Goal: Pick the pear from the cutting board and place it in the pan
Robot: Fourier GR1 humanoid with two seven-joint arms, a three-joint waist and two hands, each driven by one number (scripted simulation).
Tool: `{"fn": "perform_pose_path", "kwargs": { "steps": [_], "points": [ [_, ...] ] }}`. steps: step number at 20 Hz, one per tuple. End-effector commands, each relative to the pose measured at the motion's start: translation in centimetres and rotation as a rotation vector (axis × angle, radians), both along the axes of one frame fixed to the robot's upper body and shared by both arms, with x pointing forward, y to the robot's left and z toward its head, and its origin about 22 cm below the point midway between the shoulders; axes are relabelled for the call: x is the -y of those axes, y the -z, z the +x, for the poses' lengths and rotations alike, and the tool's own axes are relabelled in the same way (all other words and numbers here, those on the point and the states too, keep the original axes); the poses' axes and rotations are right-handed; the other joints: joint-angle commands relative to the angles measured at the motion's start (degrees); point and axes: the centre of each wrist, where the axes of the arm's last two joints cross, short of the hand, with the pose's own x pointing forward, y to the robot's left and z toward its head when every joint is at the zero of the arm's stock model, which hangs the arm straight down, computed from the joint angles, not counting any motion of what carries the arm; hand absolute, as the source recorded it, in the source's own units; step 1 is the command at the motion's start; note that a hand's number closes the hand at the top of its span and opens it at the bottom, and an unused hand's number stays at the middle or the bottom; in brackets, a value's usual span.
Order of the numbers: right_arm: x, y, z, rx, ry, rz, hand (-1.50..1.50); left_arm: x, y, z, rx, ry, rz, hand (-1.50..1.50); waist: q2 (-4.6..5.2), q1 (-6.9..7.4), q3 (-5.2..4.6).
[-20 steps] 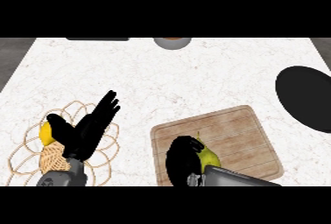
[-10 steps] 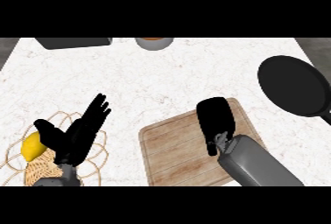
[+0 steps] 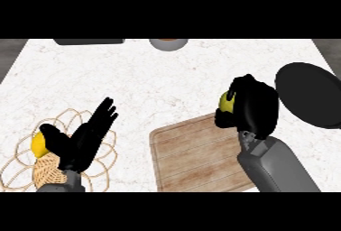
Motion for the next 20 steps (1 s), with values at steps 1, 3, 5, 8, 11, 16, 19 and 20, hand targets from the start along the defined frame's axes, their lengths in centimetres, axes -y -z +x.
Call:
{"fn": "perform_pose_path", "kwargs": {
  "steps": [1,3,5,8,11,16,19,20],
  "points": [
    [1.0,-1.8,-1.4,0.209,0.101,0.219,1.5,-0.4,-0.2,-0.5,0.008,0.023,0.012,0.0,0.0,1.21,-0.07],
    [3.3,-1.7,-2.1,0.273,0.101,0.294,1.5,-0.4,0.7,0.5,0.001,0.024,-0.009,0.0,0.32,0.49,-0.1],
    [3.0,-1.2,-1.5,0.303,0.135,0.353,1.5,-0.5,1.5,-0.2,0.007,0.024,-0.002,0.0,0.45,1.72,-0.13],
    [7.6,0.4,-1.6,0.338,0.169,0.403,1.5,0.7,0.4,-0.7,0.018,0.049,0.017,0.0,0.37,1.98,-0.08],
    [10.8,3.4,-1.3,0.309,0.194,0.36,1.5,2.1,0.2,-0.3,0.017,0.052,0.0,0.0,0.42,2.12,-0.11],
    [16.5,5.0,1.6,0.307,0.239,0.215,1.5,1.6,-0.9,0.5,0.011,0.043,-0.002,0.0,0.51,2.45,-0.11],
    [16.0,8.3,3.5,0.329,0.26,0.173,1.5,2.2,-1.5,2.1,0.011,0.052,0.004,0.0,0.61,2.63,-0.1],
    [19.7,6.8,3.2,0.372,0.273,0.192,1.5,3.2,-0.8,2.0,0.018,0.053,0.015,0.0,0.61,2.41,-0.09]
  ]
}}
